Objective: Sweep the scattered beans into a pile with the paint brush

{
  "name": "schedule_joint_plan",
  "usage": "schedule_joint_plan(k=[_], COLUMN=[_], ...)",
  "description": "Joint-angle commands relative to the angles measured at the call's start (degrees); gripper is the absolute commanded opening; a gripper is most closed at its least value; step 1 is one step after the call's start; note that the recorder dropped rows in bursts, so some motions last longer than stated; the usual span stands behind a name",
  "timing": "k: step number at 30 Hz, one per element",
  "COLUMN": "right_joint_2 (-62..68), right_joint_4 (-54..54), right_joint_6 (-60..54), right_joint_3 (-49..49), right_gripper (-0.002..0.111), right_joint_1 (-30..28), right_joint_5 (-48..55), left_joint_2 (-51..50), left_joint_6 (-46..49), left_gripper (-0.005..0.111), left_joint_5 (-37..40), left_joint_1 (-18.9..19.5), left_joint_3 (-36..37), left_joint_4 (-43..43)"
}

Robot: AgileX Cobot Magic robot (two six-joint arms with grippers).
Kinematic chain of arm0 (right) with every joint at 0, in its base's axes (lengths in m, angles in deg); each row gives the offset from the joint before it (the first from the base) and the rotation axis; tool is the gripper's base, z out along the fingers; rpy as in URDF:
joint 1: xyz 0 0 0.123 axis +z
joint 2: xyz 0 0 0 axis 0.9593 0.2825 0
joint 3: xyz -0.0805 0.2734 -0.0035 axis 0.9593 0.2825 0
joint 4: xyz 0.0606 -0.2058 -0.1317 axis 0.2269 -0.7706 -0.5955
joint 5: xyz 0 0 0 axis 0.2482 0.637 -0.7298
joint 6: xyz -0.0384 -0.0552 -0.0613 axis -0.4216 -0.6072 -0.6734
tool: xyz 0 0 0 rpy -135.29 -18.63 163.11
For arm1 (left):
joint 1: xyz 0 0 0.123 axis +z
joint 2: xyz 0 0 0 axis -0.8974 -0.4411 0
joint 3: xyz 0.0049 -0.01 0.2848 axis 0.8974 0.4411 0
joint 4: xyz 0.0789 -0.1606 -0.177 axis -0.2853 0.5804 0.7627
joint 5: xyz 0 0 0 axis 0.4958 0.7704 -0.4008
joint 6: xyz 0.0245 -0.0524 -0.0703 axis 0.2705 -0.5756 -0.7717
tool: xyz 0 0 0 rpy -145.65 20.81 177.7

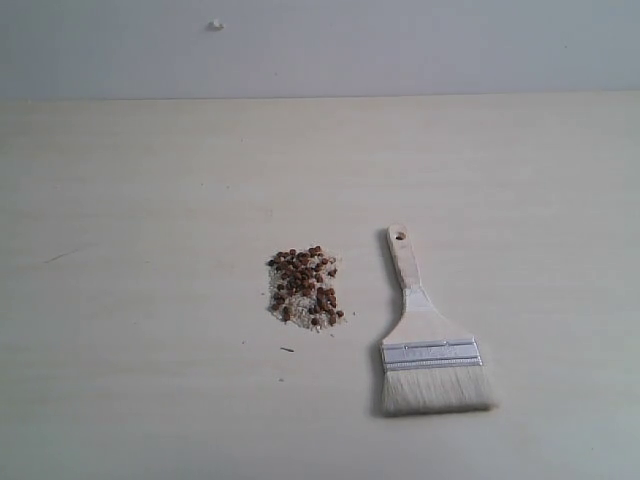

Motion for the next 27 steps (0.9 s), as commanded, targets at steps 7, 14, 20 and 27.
schedule_joint_plan(k=[7, 14, 20, 27], right_joint_2=[-0.3, -0.3, -0.3, -0.3], right_joint_4=[-0.1, -0.1, -0.1, -0.1], right_joint_6=[0.3, 0.4, 0.4, 0.4], right_joint_3=[2.3, 2.3, 2.3, 2.3], right_gripper=[0.0, 0.0, 0.0, 0.0], right_joint_1=[-0.1, -0.1, -0.1, -0.1], right_joint_5=[1.1, 1.1, 1.1, 1.1], left_joint_2=[0.3, 0.3, 0.3, 0.3], left_joint_6=[0.1, 0.1, 0.1, 0.1], left_gripper=[0.0, 0.0, 0.0, 0.0], left_joint_5=[0.0, 0.0, 0.0, -0.8], left_joint_1=[-0.2, -0.2, -0.2, -6.5], left_joint_3=[0.2, 0.2, 0.2, 0.2], left_joint_4=[-0.1, -0.1, -0.1, -0.1])
